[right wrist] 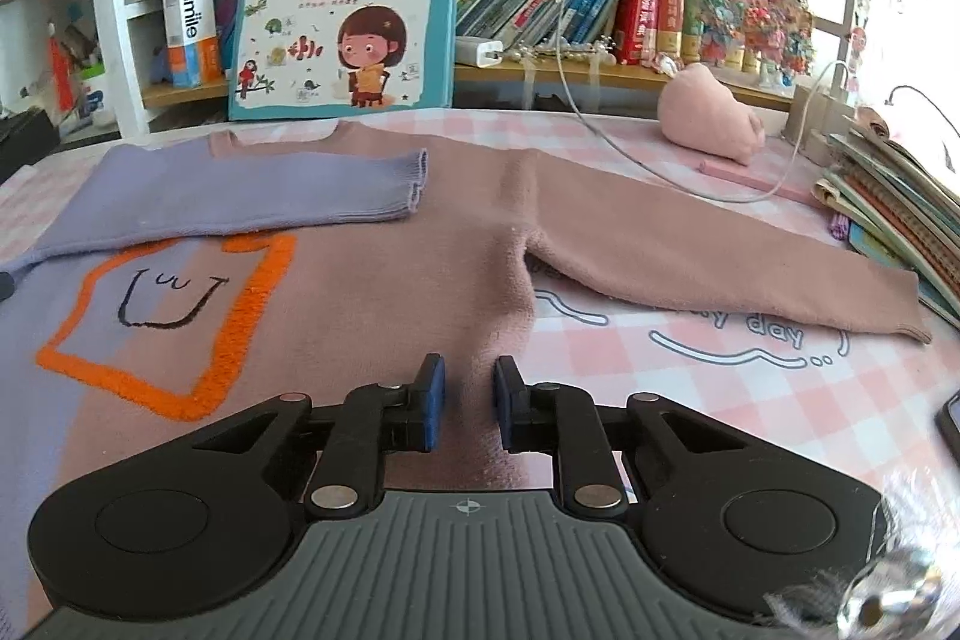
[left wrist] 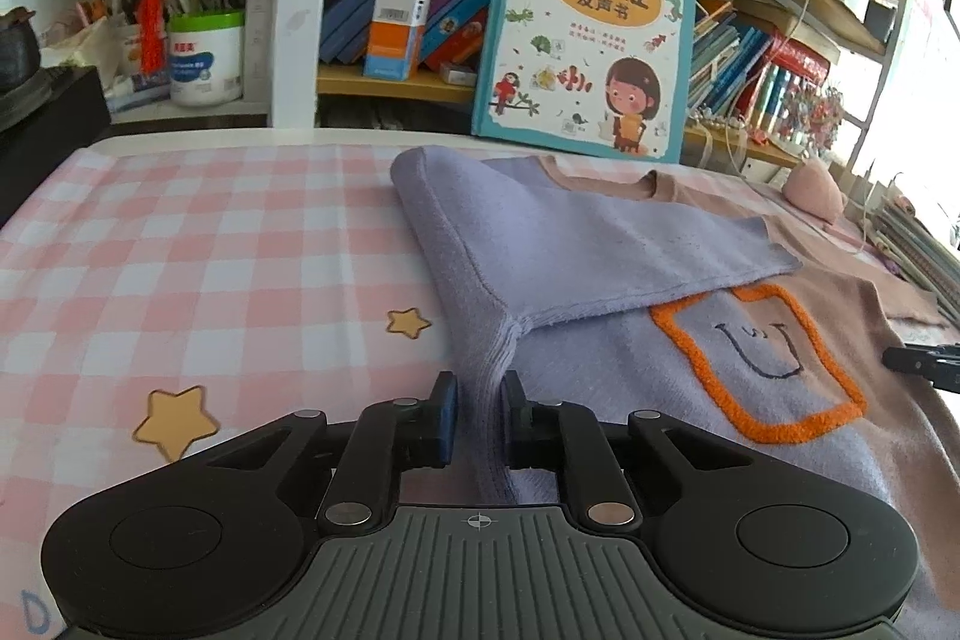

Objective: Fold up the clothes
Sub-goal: 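Release the folded sleeve and pinch the lavender side edge with the left tool, then move the right tool to the pink sleeve cuff and grasp it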

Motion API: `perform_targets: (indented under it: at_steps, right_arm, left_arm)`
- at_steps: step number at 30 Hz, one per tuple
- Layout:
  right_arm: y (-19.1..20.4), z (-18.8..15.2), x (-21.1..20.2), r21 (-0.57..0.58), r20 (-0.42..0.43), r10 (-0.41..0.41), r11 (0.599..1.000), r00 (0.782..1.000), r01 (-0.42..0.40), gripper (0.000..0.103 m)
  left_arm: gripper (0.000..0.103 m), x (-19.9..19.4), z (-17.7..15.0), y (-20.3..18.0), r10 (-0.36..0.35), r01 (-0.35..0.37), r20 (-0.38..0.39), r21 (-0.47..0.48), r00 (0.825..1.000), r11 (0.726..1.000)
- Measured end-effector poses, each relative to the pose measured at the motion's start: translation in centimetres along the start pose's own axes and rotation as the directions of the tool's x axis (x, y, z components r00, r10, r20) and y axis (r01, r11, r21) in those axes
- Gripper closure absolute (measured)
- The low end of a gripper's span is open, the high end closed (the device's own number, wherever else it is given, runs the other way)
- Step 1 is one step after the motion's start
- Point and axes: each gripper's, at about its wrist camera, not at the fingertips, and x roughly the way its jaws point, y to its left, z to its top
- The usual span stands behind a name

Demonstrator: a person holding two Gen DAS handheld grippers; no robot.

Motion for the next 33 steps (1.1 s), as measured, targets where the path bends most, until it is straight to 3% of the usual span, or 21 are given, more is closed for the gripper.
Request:
perform_targets:
  at_steps: [12, 20, 26, 29, 33]
  right_arm:
    - [3.4, 0.9, 1.5, -0.058, 0.009, 0.076, 0.995, 0.997, -0.076, 0.086]
    - [3.3, 1.0, 1.7, -0.053, 0.009, 0.082, 0.995, 0.997, -0.082, 0.086]
    - [2.6, 0.8, 1.4, -0.006, 0.013, 0.087, 0.996, 0.996, -0.087, 0.086]
    - [2.5, 0.7, 1.0, -0.003, 0.022, 0.072, 0.997, 0.997, -0.072, 0.076]
    - [2.2, 0.6, 0.4, 0.002, 0.038, 0.044, 0.999, 0.998, -0.045, 0.059]
  left_arm:
    - [0.089, -1.7, -0.3, 2.9, 0.086, -0.086, 0.006, -0.042, 0.996, 0.995]
    - [0.082, -2.5, 1.0, 0.1, 0.020, -0.026, 0.102, 0.059, 0.995, 0.998]
    - [0.058, -3.1, 2.0, -2.1, -0.036, 0.012, 0.168, 0.139, 0.985, 0.990]
    - [0.050, -3.4, 2.5, -3.2, -0.066, 0.029, 0.200, 0.179, 0.978, 0.983]
    - [0.043, -1.7, 2.2, -5.8, -0.122, 0.074, 0.170, 0.267, 0.978, 0.961]
